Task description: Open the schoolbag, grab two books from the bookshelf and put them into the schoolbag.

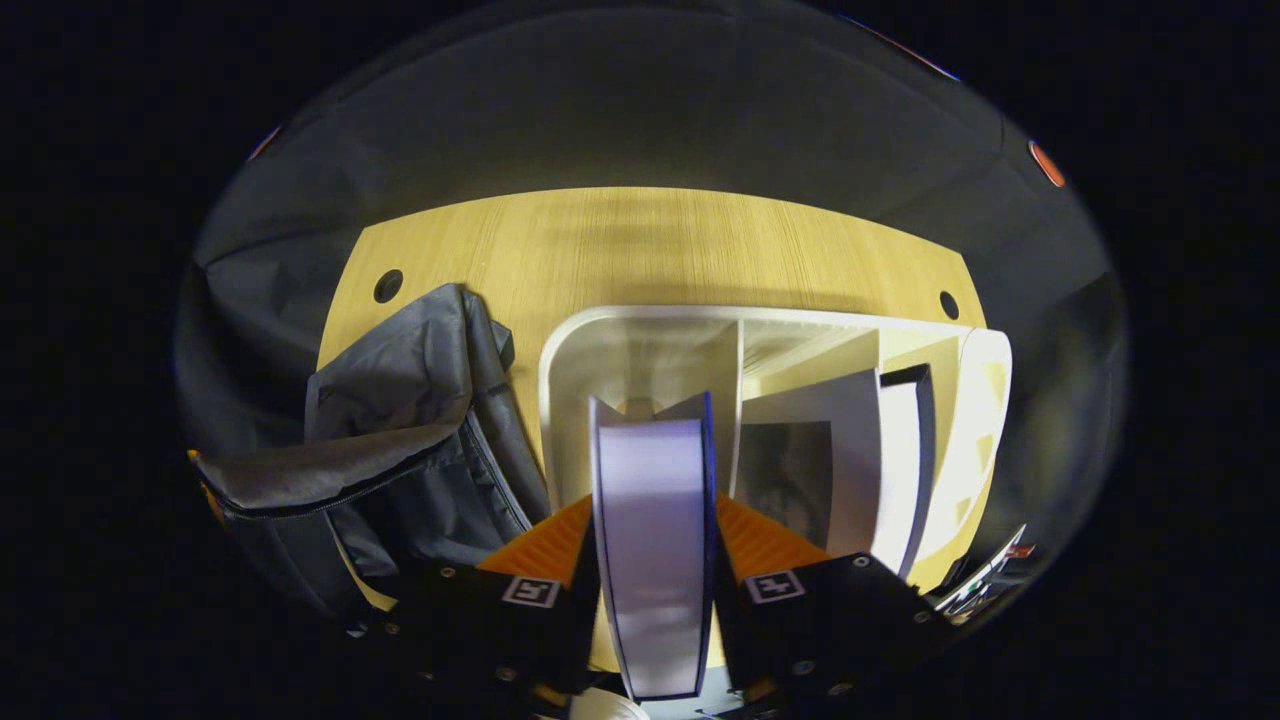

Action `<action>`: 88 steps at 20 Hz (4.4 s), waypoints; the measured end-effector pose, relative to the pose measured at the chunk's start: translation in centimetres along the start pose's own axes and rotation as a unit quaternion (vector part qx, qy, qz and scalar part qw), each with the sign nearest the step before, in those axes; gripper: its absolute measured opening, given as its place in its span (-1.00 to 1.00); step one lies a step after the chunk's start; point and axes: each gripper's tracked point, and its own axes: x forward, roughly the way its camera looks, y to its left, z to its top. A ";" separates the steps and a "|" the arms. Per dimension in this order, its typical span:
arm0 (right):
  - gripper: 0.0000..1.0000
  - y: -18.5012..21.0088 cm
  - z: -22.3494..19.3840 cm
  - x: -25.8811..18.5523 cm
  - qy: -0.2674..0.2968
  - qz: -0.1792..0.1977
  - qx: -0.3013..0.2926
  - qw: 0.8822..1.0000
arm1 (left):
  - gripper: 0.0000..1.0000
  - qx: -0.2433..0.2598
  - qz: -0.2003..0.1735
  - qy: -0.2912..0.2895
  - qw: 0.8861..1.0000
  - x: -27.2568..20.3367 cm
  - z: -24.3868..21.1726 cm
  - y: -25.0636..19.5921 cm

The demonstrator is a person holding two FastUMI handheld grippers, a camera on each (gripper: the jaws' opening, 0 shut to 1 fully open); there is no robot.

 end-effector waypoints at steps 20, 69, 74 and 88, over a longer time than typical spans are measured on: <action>-0.22 -1.4 -3.3 -24.5 -0.217 0.033 0.142 0.965 | -0.99 0.031 -0.031 -0.017 0.999 -0.1 0.0 -1.4; -0.05 19.4 -4.4 1.5 -0.203 0.289 0.528 0.773 | -0.98 0.132 0.002 -0.004 0.991 -2.0 1.4 -2.9; 0.78 19.8 -6.3 1.6 -0.166 0.283 0.514 0.792 | -0.99 0.108 -0.015 -0.001 0.994 -1.2 0.8 -2.9; 0.96 10.4 -14.6 -2.2 -0.154 0.214 0.475 0.840 | -0.99 0.073 -0.044 -0.006 0.996 -1.1 -0.8 -4.5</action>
